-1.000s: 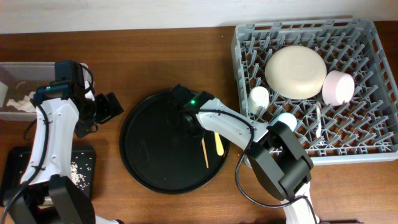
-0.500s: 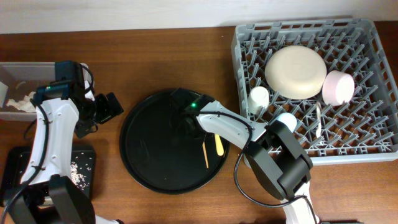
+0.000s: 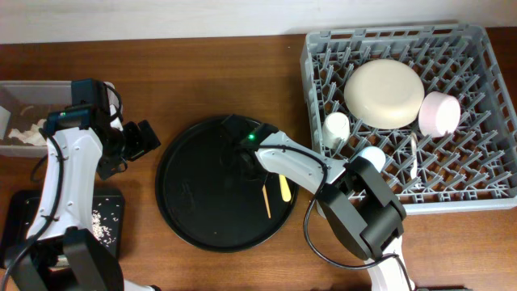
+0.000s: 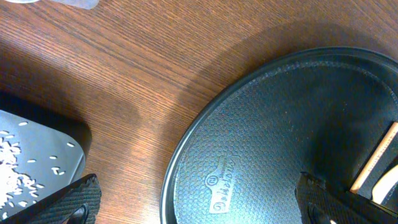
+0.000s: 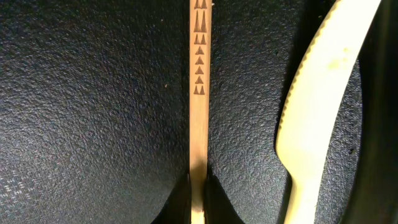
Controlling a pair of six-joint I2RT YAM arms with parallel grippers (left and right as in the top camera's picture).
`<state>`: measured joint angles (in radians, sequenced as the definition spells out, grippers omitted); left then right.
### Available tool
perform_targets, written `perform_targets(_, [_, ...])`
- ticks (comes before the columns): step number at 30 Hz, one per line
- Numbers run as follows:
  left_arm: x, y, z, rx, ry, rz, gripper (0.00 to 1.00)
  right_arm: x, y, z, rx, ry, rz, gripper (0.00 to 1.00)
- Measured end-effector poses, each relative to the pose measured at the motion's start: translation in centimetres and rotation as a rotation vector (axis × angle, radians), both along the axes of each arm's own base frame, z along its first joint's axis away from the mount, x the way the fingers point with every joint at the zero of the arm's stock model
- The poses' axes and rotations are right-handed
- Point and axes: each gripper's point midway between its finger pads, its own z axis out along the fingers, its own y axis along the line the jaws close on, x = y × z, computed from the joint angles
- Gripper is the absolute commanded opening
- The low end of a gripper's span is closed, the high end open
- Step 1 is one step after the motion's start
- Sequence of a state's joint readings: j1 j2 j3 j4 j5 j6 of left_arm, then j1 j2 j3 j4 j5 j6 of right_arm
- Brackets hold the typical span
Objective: Sort waste into correct bins and load items into the dishwasher rack
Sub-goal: 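Grasp the wooden chopstick with the right gripper, then carry the wooden chopstick into the rack and lower it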
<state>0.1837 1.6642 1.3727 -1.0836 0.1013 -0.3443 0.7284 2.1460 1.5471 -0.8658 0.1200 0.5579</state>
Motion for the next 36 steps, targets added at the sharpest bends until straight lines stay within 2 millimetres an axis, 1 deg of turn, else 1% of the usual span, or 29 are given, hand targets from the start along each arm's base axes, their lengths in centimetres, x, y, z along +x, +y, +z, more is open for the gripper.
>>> perform_targets(3, [0.0,0.0,0.0,0.0,0.0,0.0,0.99,-0.4,-0.3,0.3,-0.017,0.02,0.001,0.04])
perform_targets(4, [0.0,0.0,0.0,0.0,0.0,0.0,0.99,-0.3,-0.3,0.7,-0.019,0.022,0.002,0.04])
perform_targets(6, [0.0,0.0,0.0,0.0,0.0,0.0,0.99,0.7,0.3,3.1,-0.015,-0.002,0.004,0.04])
perform_targets(7, [0.0,0.0,0.0,0.0,0.0,0.0,0.99,0.7,0.2,4.0,-0.023,0.001,0.01,0.04])
perform_targets(8, [0.0,0.0,0.0,0.0,0.0,0.0,0.99,1.2,0.5,5.9,-0.02,-0.017,0.034,0.04])
perform_targets(9, [0.0,0.0,0.0,0.0,0.001,0.0,0.99,1.1,0.3,7.3,-0.031,-0.016,0.062,0.04])
perform_targets(10, [0.0,0.0,0.0,0.0,0.0,0.0,0.99,1.0,-0.3,8.9,-0.053,-0.016,0.084,0.04])
perform_targets(11, [0.0,0.0,0.0,0.0,0.0,0.0,0.99,0.8,-1.8,10.9,-0.096,-0.02,0.09,0.04])
perform_targets(14, [0.0,0.0,0.0,0.0,0.0,0.0,0.99,1.0,-8.2,15.7,-0.188,-0.039,0.083,0.04])
perform_targets(15, [0.0,0.0,0.0,0.0,0.0,0.0,0.99,1.0,-10.1,17.0,-0.198,-0.043,0.073,0.04])
perform_targets(17, [0.0,0.0,0.0,0.0,0.0,0.0,0.99,0.6,-15.7,20.0,-0.22,-0.034,0.0,0.04])
perform_targets(18, [0.0,0.0,0.0,0.0,0.0,0.0,0.99,0.4,-18.5,20.9,-0.227,-0.027,-0.052,0.04])
perform_targets(19, [0.0,0.0,0.0,0.0,0.0,0.0,0.99,-0.1,-21.5,21.6,-0.238,0.0,-0.109,0.04])
perform_targets(20, [0.0,0.0,0.0,0.0,0.0,0.0,0.99,-0.6,-24.0,22.0,-0.245,0.023,-0.153,0.04])
perform_targets(21, [0.0,0.0,0.0,0.0,0.0,0.0,0.99,-1.0,-26.9,22.1,-0.247,0.056,-0.207,0.04])
perform_targets(22, [0.0,0.0,0.0,0.0,0.0,0.0,0.99,-1.8,-29.3,21.7,-0.204,0.112,-0.239,0.04])
perform_targets(25, [0.0,0.0,0.0,0.0,0.0,0.0,0.99,-3.1,-32.4,20.4,-0.149,0.188,-0.297,0.04])
perform_targets(28, [0.0,0.0,0.0,0.0,0.0,0.0,0.99,-4.5,-34.5,18.9,-0.127,0.258,-0.328,0.04])
perform_targets(30, [0.0,0.0,0.0,0.0,0.0,0.0,0.99,-5.5,-35.4,17.1,-0.122,0.308,-0.332,0.04])
perform_targets(31, [0.0,0.0,0.0,0.0,-0.001,0.0,0.99,-5.6,-35.7,16.4,-0.131,0.316,-0.334,0.04])
perform_targets(34, [0.0,0.0,0.0,0.0,0.0,0.0,0.99,-4.8,-36.6,13.7,-0.171,0.295,-0.288,0.04])
perform_targets(36, [0.0,0.0,0.0,0.0,0.0,0.0,0.99,-4.3,-36.9,12.9,-0.18,0.279,-0.267,0.04])
